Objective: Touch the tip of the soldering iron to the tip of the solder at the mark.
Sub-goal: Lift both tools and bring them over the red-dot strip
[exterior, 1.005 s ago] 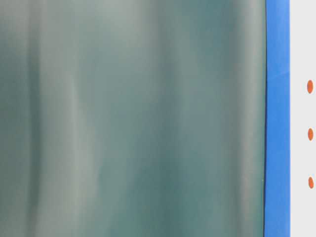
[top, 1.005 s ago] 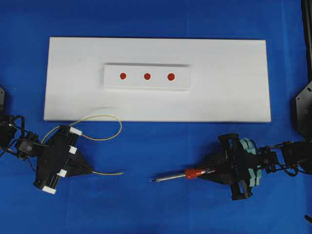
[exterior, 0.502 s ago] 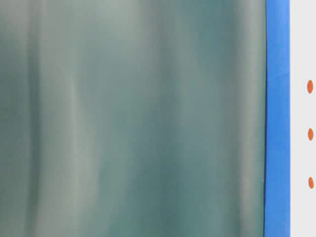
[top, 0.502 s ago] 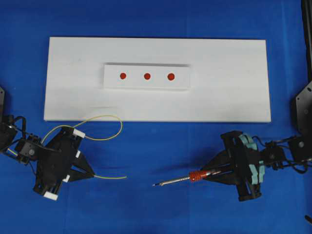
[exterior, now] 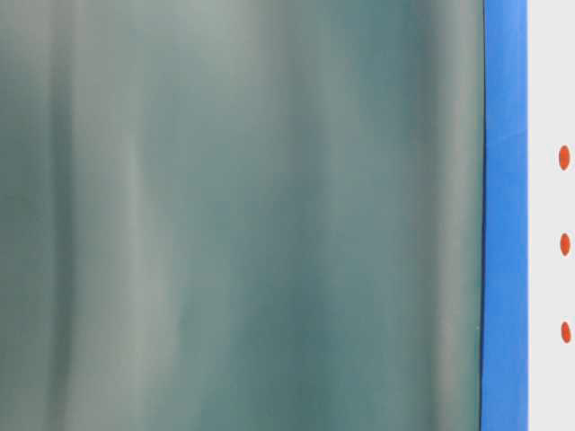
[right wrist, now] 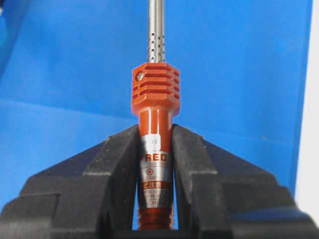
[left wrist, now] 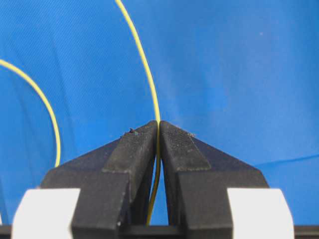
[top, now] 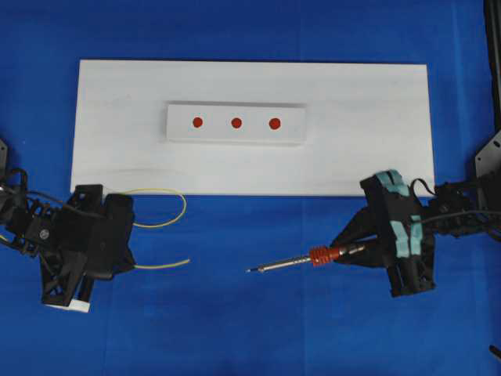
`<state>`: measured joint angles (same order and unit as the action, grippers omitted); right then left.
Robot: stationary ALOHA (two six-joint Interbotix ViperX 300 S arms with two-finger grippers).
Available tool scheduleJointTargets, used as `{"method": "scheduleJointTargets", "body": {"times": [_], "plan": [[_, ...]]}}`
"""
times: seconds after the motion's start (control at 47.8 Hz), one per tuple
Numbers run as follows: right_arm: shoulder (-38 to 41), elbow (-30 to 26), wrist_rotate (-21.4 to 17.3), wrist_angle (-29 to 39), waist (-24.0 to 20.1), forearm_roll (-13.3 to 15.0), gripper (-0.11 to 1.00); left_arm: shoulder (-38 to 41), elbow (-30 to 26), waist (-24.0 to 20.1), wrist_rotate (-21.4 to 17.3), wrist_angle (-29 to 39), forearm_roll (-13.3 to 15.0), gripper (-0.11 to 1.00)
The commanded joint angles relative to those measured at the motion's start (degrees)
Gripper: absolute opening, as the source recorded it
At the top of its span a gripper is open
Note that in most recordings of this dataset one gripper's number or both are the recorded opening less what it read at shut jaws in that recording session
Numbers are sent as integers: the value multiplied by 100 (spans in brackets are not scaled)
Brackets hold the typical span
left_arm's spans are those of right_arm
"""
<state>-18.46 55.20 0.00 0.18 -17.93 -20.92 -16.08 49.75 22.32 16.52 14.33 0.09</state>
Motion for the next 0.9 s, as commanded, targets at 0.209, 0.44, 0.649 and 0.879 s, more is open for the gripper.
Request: {"method": "scheduleJointTargets", "body": {"times": [0.209,0.44,0.649,0.879], "plan": [[-62,-246,9,272,457,35,6,-114,-352,-299,246,290,0,3],[-62,-466,9,747,1301,290,6,-114,-721,-1134,334,1178,-26,3],[9,-686,0,1195,2101,615,6,-114,-879,-1960,237,1564,-53,3],[176,-896,9,1494,2804,1011,6,-97,-1002,-2760,-202,1547,-70,3]]}}
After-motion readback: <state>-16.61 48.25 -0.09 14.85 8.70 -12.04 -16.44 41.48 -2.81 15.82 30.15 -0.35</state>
